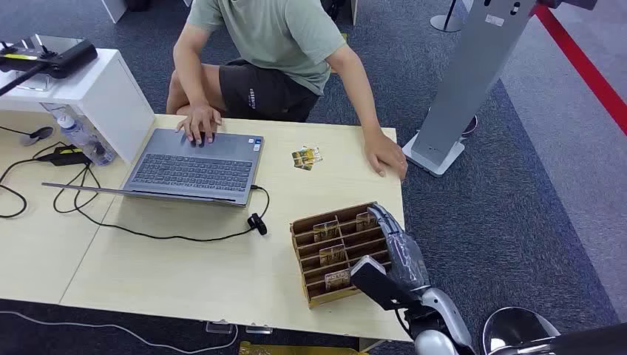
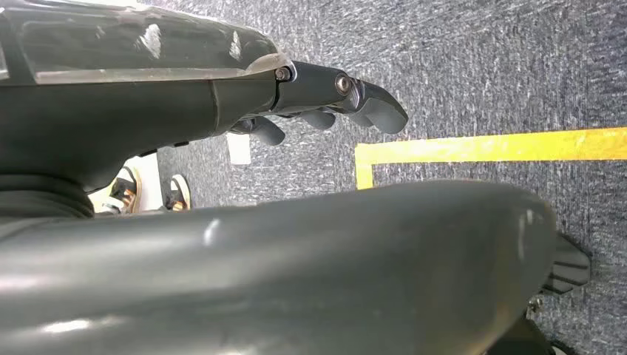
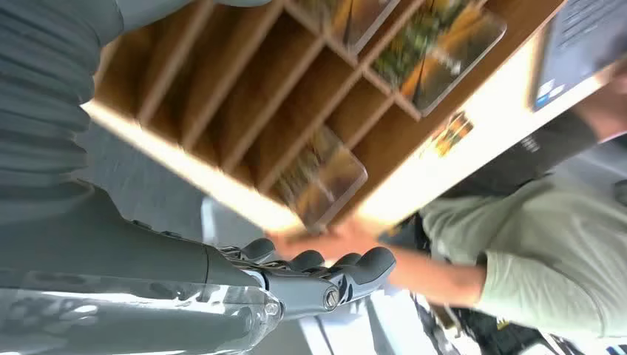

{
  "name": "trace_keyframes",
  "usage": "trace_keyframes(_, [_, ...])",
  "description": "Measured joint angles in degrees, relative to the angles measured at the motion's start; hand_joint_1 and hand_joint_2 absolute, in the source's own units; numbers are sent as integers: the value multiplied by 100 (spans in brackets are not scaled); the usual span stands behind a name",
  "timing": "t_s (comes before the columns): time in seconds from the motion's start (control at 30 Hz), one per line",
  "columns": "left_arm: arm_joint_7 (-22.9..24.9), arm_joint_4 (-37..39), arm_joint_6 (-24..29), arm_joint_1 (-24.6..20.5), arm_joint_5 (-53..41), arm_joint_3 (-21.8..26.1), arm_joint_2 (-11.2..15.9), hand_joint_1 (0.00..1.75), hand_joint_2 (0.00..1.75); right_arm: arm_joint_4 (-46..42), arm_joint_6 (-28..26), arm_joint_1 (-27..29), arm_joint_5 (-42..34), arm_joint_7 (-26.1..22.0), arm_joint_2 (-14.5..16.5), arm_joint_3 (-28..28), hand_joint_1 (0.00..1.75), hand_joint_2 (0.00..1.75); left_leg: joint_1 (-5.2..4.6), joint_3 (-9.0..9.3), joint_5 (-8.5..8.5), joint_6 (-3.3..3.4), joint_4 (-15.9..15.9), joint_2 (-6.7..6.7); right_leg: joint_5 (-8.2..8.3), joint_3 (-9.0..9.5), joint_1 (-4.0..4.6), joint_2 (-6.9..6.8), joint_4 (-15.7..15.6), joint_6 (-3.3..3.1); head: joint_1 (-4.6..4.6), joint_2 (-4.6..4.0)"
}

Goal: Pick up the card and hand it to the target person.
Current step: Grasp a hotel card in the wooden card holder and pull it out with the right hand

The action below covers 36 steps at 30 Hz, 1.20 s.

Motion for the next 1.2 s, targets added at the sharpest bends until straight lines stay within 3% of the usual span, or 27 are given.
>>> trace_keyframes(0.2, [21,0,-49,-2,-109,-2,0,0,0,-318,597,-462,1623,976,37,62,0,175,0,0,1,0,0,-1,0,0,0,0,1,0,1,0])
trace_keyframes(0.37, [39,0,-62,-5,-135,-8,0,0,0,-530,1057,-861,2095,1373,66,208,5,175,0,-2,0,0,0,-1,0,0,0,0,1,0,0,0])
trace_keyframes(0.7, [59,0,-58,-18,-96,-9,0,0,0,-535,1497,-1612,2197,1924,149,565,50,175,0,-2,1,0,0,-2,0,0,0,-2,2,0,-2,0])
trace_keyframes(0.83, [59,0,-58,-18,-93,-9,0,0,0,-530,1508,-1635,2197,1934,154,578,51,175,0,-3,1,0,0,-2,0,0,0,-2,2,0,0,0])
trace_keyframes(0.97, [92,0,-24,-19,-34,-9,0,0,0,-288,1460,-2043,2096,2338,284,856,50,175,0,-5,1,0,0,-3,0,-2,0,-2,2,0,1,0])
trace_keyframes(1.2, [106,0,-3,-17,5,-9,0,0,0,-173,1261,-2108,1974,2682,319,995,62,175,0,-4,1,0,0,-4,0,-3,0,-2,2,0,0,0])
